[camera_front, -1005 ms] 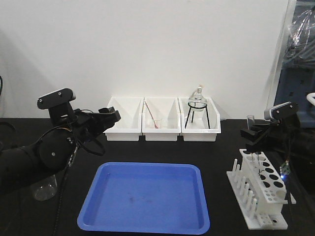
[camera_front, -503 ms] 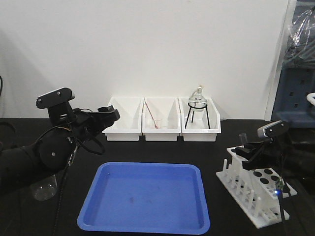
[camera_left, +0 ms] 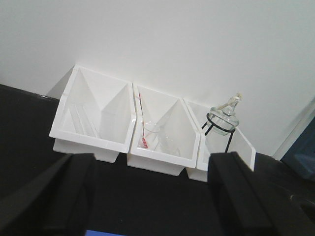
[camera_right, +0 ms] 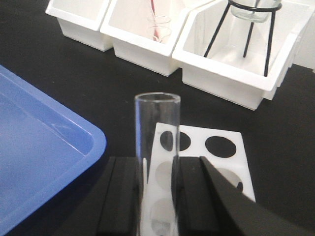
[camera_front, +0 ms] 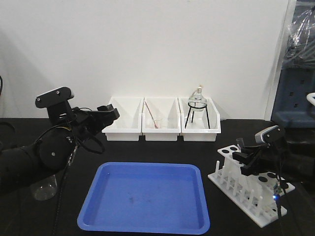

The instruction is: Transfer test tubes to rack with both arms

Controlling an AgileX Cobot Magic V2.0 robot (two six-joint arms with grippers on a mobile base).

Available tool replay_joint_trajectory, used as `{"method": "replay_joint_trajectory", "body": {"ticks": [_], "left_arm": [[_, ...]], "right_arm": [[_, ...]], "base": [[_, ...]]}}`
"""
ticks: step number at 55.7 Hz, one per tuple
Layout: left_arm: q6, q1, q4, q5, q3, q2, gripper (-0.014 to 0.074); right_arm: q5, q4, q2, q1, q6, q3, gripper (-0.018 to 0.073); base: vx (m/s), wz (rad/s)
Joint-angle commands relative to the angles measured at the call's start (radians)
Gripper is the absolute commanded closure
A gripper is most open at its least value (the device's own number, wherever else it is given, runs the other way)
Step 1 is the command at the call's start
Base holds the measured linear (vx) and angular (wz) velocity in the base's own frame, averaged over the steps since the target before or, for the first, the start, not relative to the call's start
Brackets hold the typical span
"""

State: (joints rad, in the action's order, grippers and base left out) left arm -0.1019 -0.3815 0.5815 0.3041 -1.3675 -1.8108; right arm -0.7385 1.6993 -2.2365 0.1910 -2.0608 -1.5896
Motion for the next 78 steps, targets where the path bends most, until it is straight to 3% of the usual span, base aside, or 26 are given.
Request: {"method": "replay_joint_trajectory", "body": {"ticks": [1, 8, 25, 32, 42, 50, 54, 78], "left_arm": [[0.001, -0.002, -0.007, 0.078, -0.032, 0.056, 0.0012], [0.001, -0.002, -0.007, 0.078, -0.032, 0.056, 0.0012], [-0.002, -0.002, -0.007, 0.075, -0.032, 0.056, 0.0012], [-0.002, -0.002, -0.007, 0.075, -0.032, 0.056, 0.0012], [-0.002, -0.002, -0.007, 0.060, -0.032, 0.052, 0.0012], [-0.002, -0.002, -0.007, 0.048, -0.032, 0.038, 0.0012], [-0.002, -0.002, -0.007, 0.042, -0.032, 0.033, 0.0012], [-0.002, -0.002, -0.007, 0.038, -0.032, 0.031, 0.0012]], "right_arm": [[-0.059, 0.090, 0.069, 0.000, -0.001, -0.029, 0.0536], [-0.053, 0.090, 0.069, 0.001, -0.001, -0.029, 0.0446], [-0.012, 0.090, 0.089, 0.001, 0.031, -0.029, 0.0043], [0.018, 0.090, 0.123, 0.001, 0.045, -0.029, -0.0041], [0.021, 0.090, 0.203, 0.001, 0.087, -0.029, -0.0029], [0.068, 0.090, 0.280, 0.001, 0.273, -0.029, 0.0005], [0.074, 0.090, 0.310, 0.001, 0.312, -0.029, 0.0025], [0.020, 0.090, 0.335, 0.000, 0.317, -0.029, 0.0134]], "base": [[0.00, 0.00], [0.00, 0.00], [0.00, 0.00], [0.00, 0.00], [0.00, 0.00], [0.00, 0.00], [0.00, 0.00], [0.00, 0.00]]}}
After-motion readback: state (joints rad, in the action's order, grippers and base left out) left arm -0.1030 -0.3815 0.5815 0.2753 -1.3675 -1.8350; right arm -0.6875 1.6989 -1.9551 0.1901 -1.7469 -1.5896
